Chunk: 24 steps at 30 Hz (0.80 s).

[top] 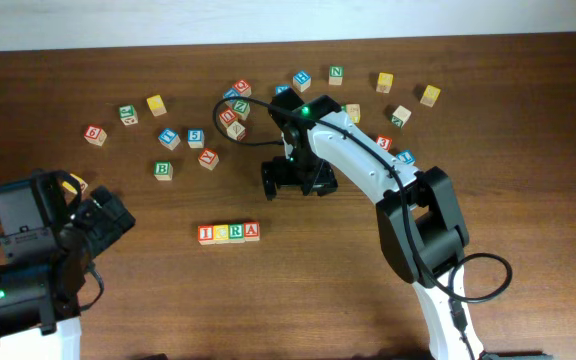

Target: Spell out ICRA

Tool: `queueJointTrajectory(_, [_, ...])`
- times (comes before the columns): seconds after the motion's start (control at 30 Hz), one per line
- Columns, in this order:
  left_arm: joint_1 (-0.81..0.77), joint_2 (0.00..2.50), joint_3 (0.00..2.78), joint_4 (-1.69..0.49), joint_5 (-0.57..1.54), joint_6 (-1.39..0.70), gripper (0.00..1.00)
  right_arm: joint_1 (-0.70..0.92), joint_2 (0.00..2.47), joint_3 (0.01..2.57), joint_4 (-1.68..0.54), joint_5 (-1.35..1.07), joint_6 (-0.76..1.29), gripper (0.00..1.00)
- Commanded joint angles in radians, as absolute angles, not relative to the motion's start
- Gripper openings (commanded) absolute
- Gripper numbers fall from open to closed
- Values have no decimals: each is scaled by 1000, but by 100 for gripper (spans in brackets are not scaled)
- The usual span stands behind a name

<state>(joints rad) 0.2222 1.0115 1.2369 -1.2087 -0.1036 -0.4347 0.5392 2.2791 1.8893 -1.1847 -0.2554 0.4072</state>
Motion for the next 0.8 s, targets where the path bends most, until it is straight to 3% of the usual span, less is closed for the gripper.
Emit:
queueJointTrajectory(0.0, [228,1007,1210,-1214,-101,-432,99,542,2296,1908,-1185,-250,398,98])
queueJointTrajectory(0.43, [228,999,1126,-1175,-101,-432,99,542,2296,1908,-1185,-250,398,98])
queueJointTrajectory(0.63, [228,950,998,-926,-101,-432,99,542,2296,1908,-1185,-250,398,98])
queueJointTrajectory(0.77, [220,876,868,-587,-101,-432,99,542,2296,1908,-1185,-250,398,98])
